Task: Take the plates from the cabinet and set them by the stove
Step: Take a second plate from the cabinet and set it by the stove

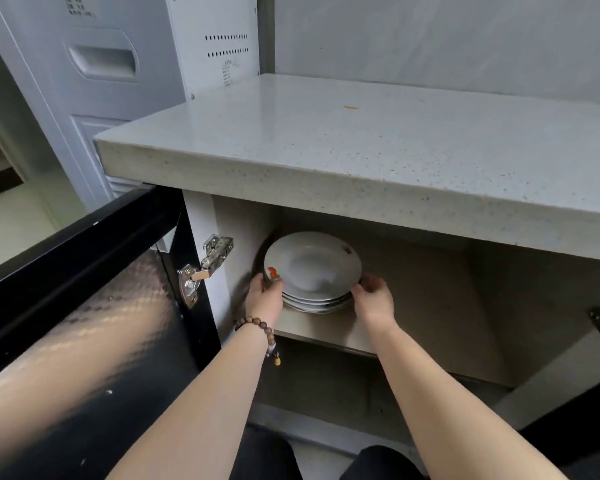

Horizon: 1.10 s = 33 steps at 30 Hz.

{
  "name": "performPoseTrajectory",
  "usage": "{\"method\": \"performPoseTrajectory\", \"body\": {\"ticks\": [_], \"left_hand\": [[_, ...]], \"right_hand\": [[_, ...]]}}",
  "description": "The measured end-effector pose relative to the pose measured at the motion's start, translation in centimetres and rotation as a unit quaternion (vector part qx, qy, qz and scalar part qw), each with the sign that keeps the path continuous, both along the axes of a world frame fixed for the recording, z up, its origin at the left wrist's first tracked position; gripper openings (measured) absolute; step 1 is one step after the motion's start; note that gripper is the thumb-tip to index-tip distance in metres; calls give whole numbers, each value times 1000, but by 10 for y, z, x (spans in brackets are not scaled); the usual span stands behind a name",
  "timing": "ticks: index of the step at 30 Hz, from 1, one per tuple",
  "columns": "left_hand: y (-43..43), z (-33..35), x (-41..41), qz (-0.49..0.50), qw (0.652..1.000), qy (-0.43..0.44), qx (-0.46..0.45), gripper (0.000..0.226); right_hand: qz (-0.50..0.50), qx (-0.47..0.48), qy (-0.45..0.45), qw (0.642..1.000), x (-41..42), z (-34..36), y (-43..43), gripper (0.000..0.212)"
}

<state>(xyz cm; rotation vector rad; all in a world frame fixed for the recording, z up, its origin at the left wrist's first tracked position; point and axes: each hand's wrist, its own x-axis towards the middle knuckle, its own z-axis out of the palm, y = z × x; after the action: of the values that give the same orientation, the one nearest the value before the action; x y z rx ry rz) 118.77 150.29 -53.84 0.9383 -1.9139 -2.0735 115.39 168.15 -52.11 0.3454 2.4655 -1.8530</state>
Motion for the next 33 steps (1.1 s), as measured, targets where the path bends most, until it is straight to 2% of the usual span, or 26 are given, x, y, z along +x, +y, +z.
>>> {"method": "performPoseTrajectory", "body": {"ticks": [2, 4, 8, 15, 22, 24, 28, 33], "left_hand": [[-1, 0, -11, -18, 1000, -13, -13, 53], [-3, 2, -20, -36, 998, -22, -49, 40], [-11, -3, -36, -51, 996, -11, -69, 35], [-13, -20, -45, -33, 998, 34, -30, 54], [-8, -3, -30, -12, 994, 105, 20, 58], [-3, 10, -21, -12, 992, 122, 24, 59], [14, 27, 10, -3, 986, 161, 34, 59], [31, 31, 59, 1, 981, 165, 102, 53]], "right_hand": [[32, 38, -15, 999, -12, -1, -1, 40], [53, 60, -36, 996, -23, -2, -1, 36], [62, 37, -57, 996, -35, -8, -1, 37], [26, -90, -48, 994, -33, -18, -4, 43], [11, -237, -25, 971, -24, -7, 0, 49], [8, -264, -3, 965, -16, 2, 4, 44], [-12, -303, 23, 953, 8, 14, 12, 49], [-35, -341, -26, 939, 53, 14, 23, 44]]}}
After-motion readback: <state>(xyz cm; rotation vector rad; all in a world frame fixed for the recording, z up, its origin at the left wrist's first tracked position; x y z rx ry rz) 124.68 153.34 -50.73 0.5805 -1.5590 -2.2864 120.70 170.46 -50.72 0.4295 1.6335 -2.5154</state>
